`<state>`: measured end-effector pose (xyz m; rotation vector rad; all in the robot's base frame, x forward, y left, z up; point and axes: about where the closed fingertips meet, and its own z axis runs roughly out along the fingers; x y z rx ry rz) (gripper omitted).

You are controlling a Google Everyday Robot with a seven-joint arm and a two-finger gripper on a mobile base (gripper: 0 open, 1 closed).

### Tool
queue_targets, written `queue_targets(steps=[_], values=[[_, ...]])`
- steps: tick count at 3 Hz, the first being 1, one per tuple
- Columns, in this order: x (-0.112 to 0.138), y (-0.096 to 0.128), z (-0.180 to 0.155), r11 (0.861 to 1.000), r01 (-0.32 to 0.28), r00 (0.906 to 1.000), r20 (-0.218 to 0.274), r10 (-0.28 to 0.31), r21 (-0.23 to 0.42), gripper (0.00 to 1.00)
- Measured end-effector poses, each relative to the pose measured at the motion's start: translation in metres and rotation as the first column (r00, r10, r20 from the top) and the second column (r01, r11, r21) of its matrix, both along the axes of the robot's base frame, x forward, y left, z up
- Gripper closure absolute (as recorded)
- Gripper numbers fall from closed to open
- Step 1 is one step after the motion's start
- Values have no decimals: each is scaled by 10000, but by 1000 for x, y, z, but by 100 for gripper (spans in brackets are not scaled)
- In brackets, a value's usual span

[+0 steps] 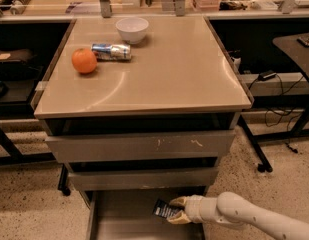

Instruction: Place rxbar blueberry into bottom drawer

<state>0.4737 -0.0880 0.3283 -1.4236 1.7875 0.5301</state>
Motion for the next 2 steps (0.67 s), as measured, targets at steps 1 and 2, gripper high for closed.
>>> queue_targets(steps=[1,2], values=[[12,-7,-55,9997,-69,9993,-360,60,-255,100],[12,-7,-55,9997,-69,9993,-360,60,-255,100]])
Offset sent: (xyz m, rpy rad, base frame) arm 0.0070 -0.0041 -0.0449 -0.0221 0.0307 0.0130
